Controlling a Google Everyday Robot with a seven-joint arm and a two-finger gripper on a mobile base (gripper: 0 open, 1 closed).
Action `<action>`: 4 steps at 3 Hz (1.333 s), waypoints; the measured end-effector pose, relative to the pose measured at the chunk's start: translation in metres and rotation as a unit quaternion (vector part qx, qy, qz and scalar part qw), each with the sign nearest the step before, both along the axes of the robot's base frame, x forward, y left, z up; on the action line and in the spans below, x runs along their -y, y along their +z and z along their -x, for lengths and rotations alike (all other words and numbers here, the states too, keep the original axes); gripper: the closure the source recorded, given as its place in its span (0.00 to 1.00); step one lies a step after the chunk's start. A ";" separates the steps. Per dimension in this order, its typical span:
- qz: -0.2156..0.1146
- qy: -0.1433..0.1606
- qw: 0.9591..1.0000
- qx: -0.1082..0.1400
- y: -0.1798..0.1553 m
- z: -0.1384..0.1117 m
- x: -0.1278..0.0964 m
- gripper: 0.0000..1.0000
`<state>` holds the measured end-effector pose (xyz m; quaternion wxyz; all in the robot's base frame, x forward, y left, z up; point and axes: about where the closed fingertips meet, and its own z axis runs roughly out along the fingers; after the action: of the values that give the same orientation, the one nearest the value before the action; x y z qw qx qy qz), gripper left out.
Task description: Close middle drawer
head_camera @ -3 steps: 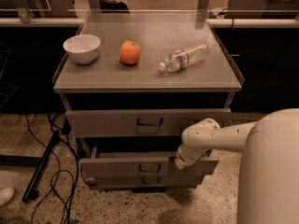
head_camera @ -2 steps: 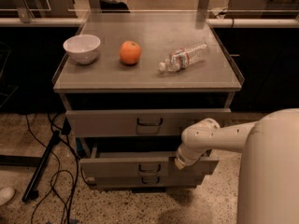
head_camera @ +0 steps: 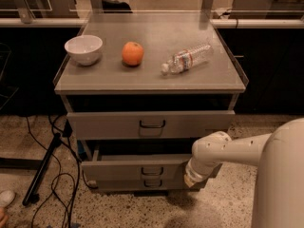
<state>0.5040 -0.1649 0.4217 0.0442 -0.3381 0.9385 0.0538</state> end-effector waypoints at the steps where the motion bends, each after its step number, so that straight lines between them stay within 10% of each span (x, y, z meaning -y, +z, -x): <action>1: 0.001 0.000 1.000 -0.003 -0.009 -0.012 -0.009 1.00; 4: 0.003 -0.024 0.999 0.038 -0.011 -0.070 -0.005 1.00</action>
Offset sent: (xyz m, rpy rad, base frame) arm 0.0546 0.0128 -0.0144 -0.0010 -0.0434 -0.0269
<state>0.5742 -0.1603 0.4107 0.0798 -0.3176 0.9442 0.0367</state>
